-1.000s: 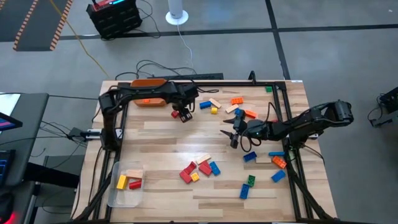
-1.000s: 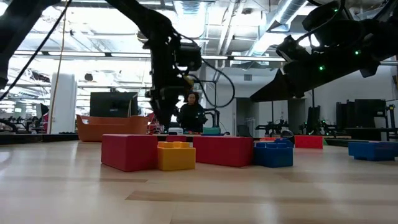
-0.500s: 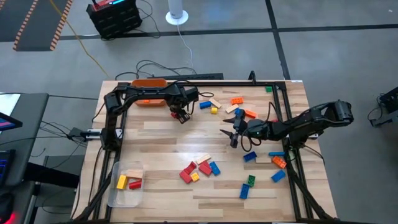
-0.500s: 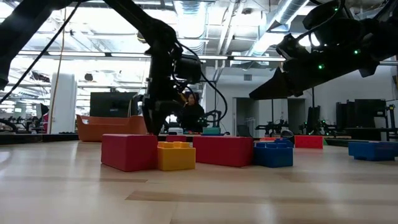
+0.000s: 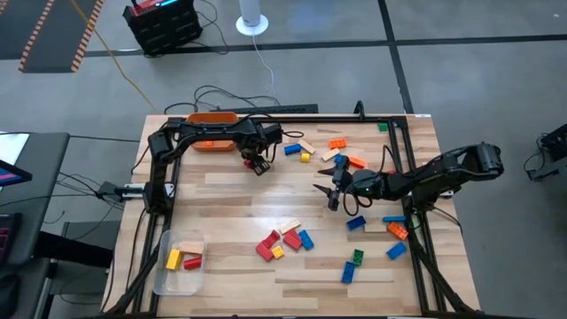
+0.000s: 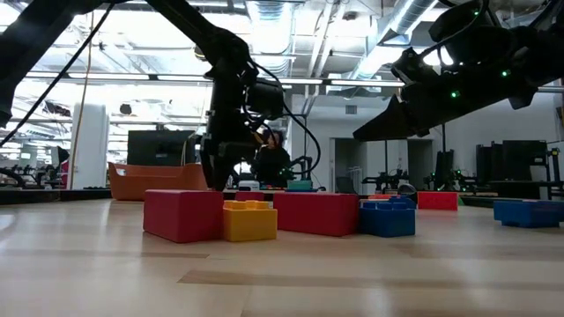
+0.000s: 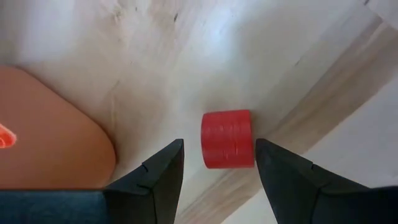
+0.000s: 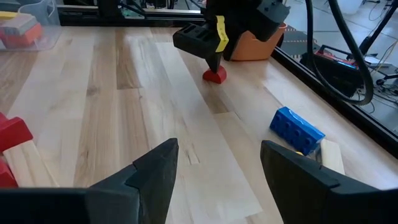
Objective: Sort blocks by size
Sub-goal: Put the small red block into the orange bin
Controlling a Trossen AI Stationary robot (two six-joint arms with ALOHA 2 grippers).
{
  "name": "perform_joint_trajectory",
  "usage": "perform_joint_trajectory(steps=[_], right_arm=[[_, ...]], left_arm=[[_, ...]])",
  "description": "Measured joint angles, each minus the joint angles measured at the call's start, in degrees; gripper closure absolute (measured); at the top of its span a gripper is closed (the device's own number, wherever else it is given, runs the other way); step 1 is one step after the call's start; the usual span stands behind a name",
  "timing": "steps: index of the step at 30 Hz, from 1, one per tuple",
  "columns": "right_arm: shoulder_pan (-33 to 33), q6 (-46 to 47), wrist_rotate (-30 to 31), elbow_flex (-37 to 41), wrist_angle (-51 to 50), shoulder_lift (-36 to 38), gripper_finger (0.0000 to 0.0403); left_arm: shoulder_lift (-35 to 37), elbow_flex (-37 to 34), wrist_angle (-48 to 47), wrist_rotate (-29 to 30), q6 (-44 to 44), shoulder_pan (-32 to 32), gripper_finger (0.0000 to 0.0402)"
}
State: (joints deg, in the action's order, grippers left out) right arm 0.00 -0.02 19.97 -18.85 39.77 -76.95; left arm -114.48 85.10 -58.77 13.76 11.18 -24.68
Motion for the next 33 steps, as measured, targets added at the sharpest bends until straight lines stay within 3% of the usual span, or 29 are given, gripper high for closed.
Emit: perform_joint_trajectory(steps=[20,28,33], right_arm=[[0.7,-0.1,-0.3,0.0,-0.1,0.0,0.0143],[0.6,-0.1,-0.3,0.0,0.0,0.0,0.0143],[0.6,-0.1,-0.3,0.0,0.0,0.0,0.0143]], left_arm=[[-3.7,0.0,-0.5,-0.7,-2.1,0.9,0.021],[-3.7,0.0,-1.0,-0.9,-4.7,1.7,0.028],[-3.7,0.6,-2.6,-0.9,-6.0,2.4,0.028]])
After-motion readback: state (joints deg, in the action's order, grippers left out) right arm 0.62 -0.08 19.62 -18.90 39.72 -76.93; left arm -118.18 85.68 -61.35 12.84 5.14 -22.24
